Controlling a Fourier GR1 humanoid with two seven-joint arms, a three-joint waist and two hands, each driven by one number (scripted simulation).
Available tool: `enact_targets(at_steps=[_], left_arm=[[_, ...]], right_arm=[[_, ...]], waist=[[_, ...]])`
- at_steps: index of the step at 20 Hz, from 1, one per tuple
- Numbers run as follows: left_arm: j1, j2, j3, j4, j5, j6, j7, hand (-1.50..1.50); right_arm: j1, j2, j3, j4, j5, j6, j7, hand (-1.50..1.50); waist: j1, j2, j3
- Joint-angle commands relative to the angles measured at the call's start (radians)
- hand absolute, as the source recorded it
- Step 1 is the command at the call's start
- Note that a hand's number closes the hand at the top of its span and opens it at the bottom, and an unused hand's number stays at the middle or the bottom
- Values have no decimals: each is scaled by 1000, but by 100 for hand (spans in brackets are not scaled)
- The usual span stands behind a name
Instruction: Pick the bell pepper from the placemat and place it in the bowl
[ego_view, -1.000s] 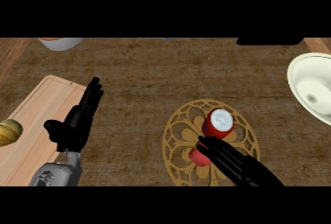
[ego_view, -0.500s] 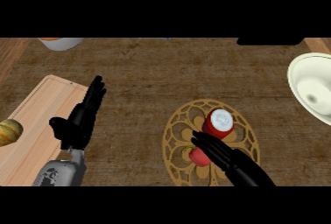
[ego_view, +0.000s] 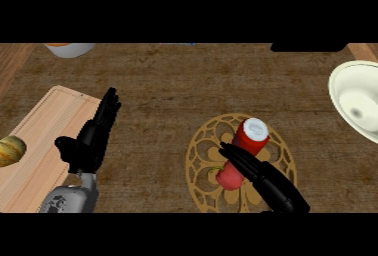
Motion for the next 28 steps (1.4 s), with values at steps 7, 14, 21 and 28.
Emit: enact_targets(at_steps=[7,14,21,28], left_arm=[[-40,-23,-3,9,-34,5,24,0],[-2,0,23,-52,6,-33,60,0],[-23,-27,30,32,-9,-23,-9,0],[21,-15,31,-22,-21,-13,1,0]], right_arm=[[-68,54,7,176,206,-143,-2,-150],[-79,23,94,149,270,-68,-37,150],[-59,40,133,228,327,-139,-141,150],[61,-156,-81,113,47,42,-306,150]], waist=[[-1,1,0],[3,0,0],[-3,1,0],[-21,-1,0]])
